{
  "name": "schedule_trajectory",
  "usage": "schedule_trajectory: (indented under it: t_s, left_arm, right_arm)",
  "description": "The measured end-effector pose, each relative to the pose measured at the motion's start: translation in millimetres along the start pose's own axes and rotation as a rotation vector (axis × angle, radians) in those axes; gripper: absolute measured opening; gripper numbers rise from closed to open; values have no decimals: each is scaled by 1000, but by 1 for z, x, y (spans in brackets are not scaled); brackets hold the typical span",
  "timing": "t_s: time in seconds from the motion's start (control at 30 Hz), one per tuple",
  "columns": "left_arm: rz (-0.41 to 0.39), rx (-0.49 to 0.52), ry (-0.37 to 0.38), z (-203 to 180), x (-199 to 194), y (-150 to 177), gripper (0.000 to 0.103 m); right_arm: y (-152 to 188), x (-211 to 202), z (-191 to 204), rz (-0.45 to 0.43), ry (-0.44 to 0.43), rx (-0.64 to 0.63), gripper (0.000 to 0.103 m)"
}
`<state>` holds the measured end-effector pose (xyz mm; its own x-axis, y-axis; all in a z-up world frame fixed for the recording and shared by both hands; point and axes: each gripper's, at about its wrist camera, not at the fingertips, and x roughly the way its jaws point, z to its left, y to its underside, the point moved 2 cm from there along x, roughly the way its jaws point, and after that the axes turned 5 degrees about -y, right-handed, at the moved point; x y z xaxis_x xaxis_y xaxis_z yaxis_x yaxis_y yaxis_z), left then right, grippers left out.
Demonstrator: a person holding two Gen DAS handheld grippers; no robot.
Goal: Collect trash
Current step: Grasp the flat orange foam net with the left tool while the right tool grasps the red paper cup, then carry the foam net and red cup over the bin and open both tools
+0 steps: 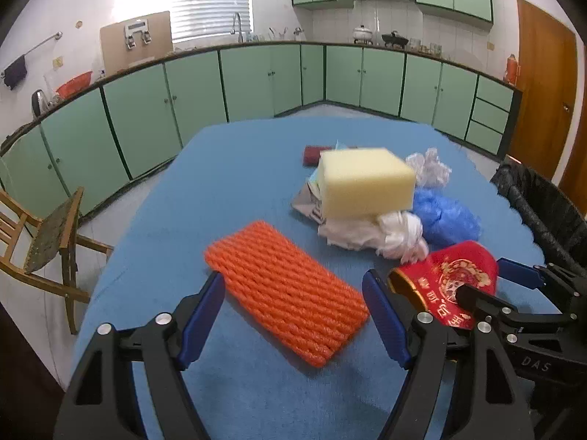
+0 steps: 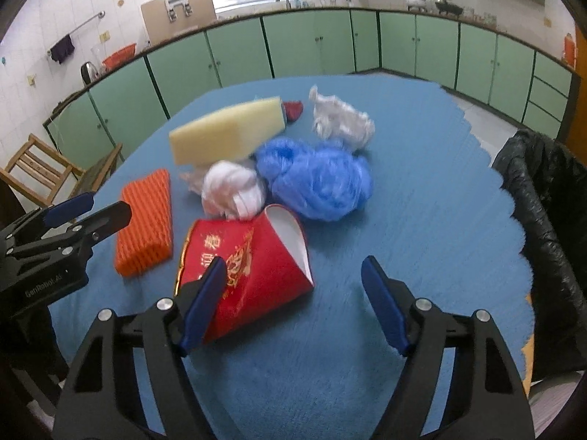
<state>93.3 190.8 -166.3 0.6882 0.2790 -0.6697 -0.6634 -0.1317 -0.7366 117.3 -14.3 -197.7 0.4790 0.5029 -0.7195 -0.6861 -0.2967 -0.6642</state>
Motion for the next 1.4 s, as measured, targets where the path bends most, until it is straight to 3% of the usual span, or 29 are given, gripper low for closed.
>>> schedule_trajectory:
  t_s: [0.1,0.23,0.47,0.63,0.73,0.83,0.87,0.9,1.07,1.4]
  left_arm:
    - [25,-5,4,-2,7,4,76]
    - [58,-15,4,-2,16,10,76]
    - [99,-25,-3,0,24,16,77]
    - [130,-37,8,2,29,19,80]
    - [151,-57,61,1,32,20,68]
    - [147,-46,96,-6,29,19,41]
    - [144,-38,114,-9,27,18,25]
    - [142,-30,135,-12,25,18,17]
    - [122,-34,151,-17,14,13,12]
    - [5,1,192,-25,-33,-19,12]
  right_arm:
    - [0,1,1,6,-9,2,72]
    - [2,5,4,30,-78,7,50]
    - [-1,-2,5,17,-102,6,42]
    - [-2,-12,7,-4,-72,-32,42]
    - [-2,-18,1,-18,-70,-22,42]
    - [-3,-25,-4,-32,-63,-8,42]
    - [-4,-27,-5,-37,-63,-3,42]
    - [-6,-29,-6,-43,-62,-2,42]
    - [-8,-41,-4,-72,-56,-12,42]
    - [-26,-79,-7,-172,-32,-18,42]
